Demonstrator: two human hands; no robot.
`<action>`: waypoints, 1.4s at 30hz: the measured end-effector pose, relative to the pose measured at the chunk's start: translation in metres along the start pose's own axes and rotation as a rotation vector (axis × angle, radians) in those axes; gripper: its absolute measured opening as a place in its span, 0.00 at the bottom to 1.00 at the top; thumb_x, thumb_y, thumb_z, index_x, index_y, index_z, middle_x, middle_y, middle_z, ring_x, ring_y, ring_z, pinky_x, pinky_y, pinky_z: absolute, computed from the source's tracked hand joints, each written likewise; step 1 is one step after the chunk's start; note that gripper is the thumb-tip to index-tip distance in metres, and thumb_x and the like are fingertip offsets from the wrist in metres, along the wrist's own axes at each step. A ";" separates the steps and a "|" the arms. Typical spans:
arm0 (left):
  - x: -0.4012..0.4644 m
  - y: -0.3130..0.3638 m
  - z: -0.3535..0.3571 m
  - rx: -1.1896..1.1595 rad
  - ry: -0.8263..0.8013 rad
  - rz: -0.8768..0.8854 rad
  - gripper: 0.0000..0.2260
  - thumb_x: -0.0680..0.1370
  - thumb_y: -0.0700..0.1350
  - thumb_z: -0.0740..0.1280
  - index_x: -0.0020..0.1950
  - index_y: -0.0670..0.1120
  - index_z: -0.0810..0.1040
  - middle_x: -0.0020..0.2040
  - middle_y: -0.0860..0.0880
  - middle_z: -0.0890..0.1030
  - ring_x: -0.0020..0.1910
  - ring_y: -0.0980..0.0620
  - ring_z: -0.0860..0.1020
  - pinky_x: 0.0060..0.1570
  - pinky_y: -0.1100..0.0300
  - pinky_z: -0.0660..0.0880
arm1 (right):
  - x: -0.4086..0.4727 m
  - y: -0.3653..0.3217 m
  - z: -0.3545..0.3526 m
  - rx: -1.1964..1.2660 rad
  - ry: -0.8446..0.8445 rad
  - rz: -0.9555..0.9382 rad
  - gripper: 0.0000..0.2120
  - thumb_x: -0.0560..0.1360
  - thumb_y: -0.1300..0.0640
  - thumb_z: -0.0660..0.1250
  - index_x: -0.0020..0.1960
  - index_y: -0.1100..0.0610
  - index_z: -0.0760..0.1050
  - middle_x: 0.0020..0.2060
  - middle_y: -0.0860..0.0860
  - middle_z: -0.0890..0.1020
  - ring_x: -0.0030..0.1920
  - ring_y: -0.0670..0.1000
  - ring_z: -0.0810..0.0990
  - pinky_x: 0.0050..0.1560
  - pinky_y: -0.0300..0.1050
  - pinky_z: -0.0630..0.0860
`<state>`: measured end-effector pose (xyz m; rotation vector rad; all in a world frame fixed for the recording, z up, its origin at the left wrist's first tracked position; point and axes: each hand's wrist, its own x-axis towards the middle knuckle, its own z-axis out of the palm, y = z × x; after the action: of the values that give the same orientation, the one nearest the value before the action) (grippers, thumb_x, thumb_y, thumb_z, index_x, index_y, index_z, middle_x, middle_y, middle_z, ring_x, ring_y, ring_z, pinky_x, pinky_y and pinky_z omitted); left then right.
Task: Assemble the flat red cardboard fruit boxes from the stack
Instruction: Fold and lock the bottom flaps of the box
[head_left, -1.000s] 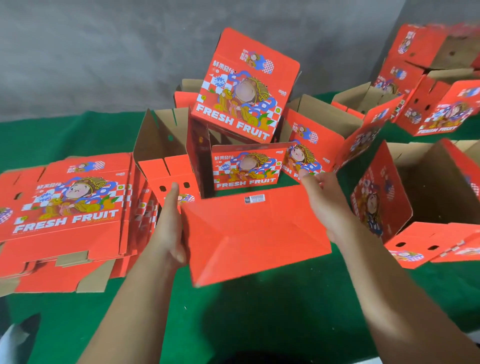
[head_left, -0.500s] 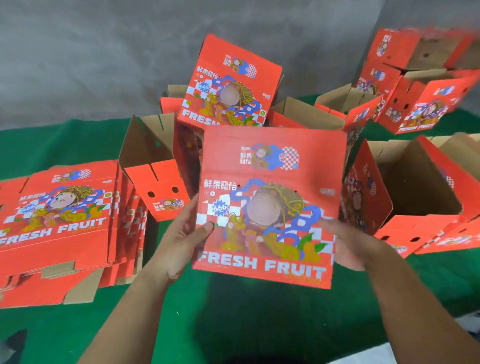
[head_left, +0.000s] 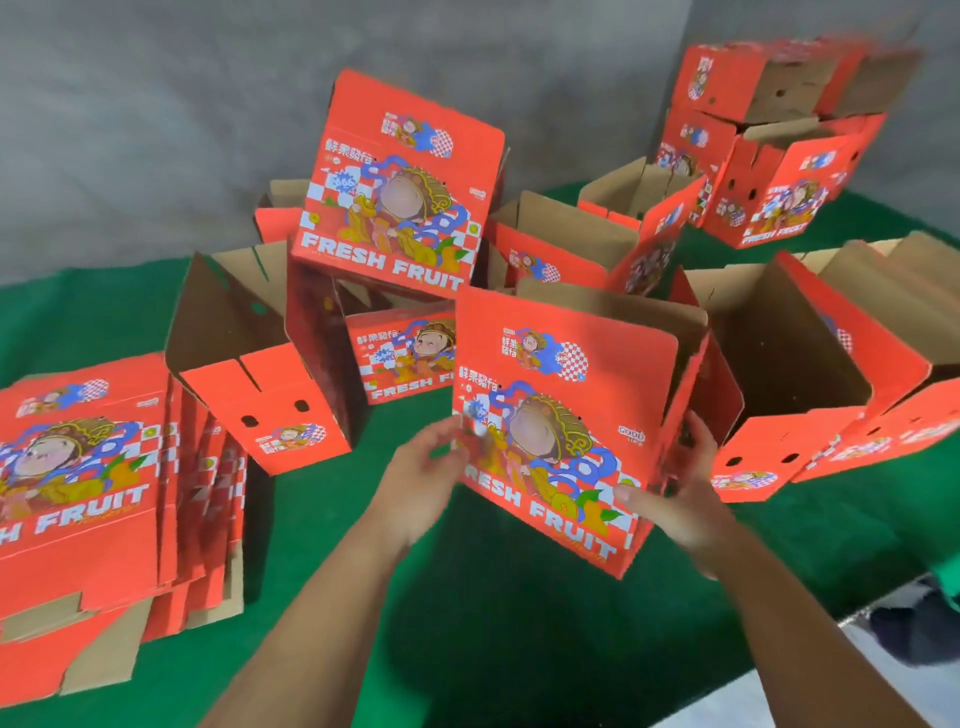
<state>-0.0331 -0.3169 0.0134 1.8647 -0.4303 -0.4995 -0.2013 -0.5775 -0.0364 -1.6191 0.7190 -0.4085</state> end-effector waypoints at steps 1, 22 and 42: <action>0.002 0.000 0.005 -0.004 -0.026 -0.020 0.14 0.82 0.42 0.68 0.61 0.61 0.80 0.59 0.63 0.82 0.53 0.72 0.78 0.55 0.69 0.71 | 0.004 0.008 -0.002 -0.043 0.117 -0.006 0.68 0.55 0.60 0.88 0.81 0.44 0.47 0.77 0.50 0.65 0.75 0.50 0.70 0.72 0.57 0.71; 0.006 -0.029 0.019 0.032 -0.175 -0.192 0.13 0.84 0.39 0.65 0.69 0.47 0.78 0.63 0.51 0.81 0.60 0.57 0.79 0.49 0.80 0.69 | 0.111 0.002 -0.040 0.239 0.810 0.508 0.20 0.84 0.56 0.60 0.75 0.57 0.65 0.77 0.60 0.67 0.72 0.61 0.71 0.73 0.54 0.68; 0.013 -0.050 -0.099 0.350 0.626 -0.103 0.17 0.77 0.45 0.69 0.66 0.48 0.80 0.65 0.43 0.79 0.66 0.41 0.76 0.70 0.48 0.68 | 0.007 -0.055 0.284 -0.170 -0.247 0.004 0.21 0.78 0.58 0.68 0.69 0.49 0.68 0.64 0.50 0.75 0.41 0.47 0.78 0.47 0.42 0.77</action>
<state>0.0335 -0.2296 -0.0052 2.2623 0.0049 0.1177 -0.0041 -0.3653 -0.0355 -1.7902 0.5814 -0.1424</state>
